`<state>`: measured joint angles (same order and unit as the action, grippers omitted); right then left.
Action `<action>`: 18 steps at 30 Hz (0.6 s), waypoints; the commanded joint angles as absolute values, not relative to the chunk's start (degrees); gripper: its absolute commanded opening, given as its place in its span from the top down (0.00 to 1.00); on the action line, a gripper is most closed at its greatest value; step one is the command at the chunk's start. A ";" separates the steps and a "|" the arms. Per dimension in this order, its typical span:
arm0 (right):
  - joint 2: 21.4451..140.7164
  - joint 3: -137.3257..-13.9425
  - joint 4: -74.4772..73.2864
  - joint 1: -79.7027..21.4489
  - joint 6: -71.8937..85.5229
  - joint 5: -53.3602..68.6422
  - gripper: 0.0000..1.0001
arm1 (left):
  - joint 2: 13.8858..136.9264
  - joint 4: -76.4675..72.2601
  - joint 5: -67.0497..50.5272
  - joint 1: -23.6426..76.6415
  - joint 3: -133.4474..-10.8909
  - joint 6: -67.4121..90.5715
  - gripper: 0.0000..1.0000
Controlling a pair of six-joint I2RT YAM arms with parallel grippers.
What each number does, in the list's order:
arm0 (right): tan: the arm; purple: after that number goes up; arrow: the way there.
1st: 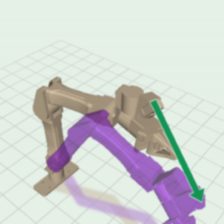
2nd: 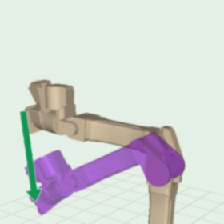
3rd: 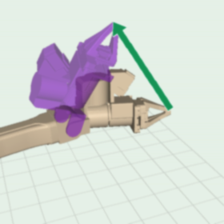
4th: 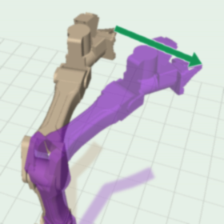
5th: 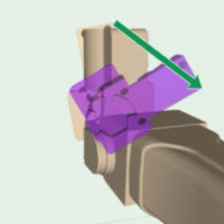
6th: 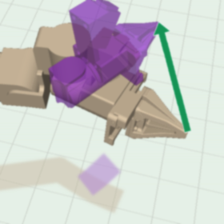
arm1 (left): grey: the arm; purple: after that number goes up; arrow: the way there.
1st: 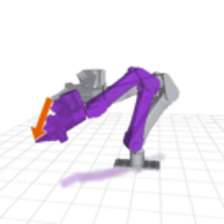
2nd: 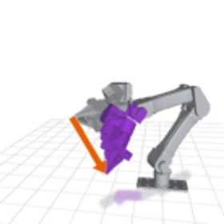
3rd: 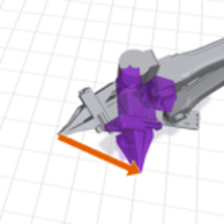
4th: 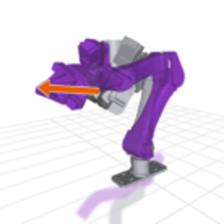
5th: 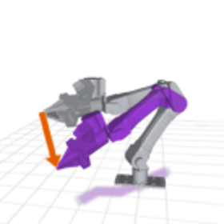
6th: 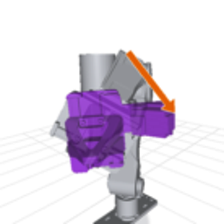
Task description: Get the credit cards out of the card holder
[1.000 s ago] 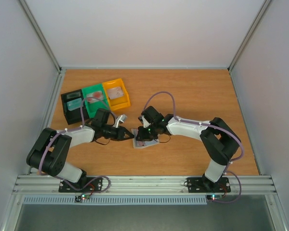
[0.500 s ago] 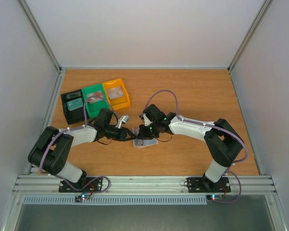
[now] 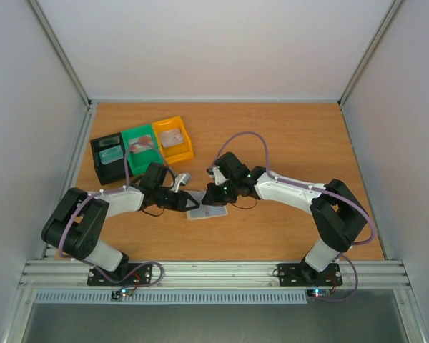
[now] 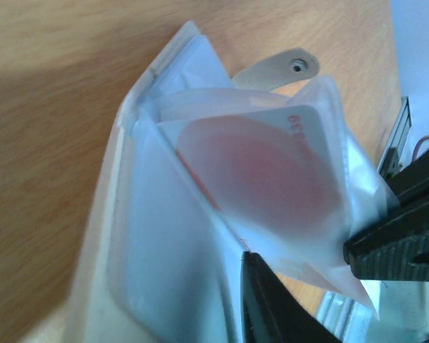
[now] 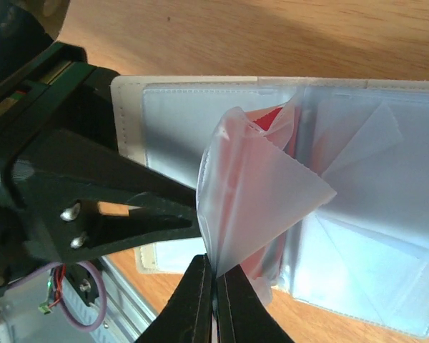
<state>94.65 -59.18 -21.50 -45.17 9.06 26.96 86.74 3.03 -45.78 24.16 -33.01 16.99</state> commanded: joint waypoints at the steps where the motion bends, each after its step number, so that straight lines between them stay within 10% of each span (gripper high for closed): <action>1: 92.67 -57.16 -16.46 -44.22 9.53 30.32 0.98 | 86.69 -3.67 -48.06 24.57 -32.11 15.63 0.91; 18: 93.37 -47.74 -8.66 -38.17 9.76 35.03 0.71 | 85.43 -1.26 -47.31 24.87 -31.69 10.25 1.00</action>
<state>92.38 -47.37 -11.27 -39.16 10.37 34.30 86.70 0.86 -46.04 24.47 -32.12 13.82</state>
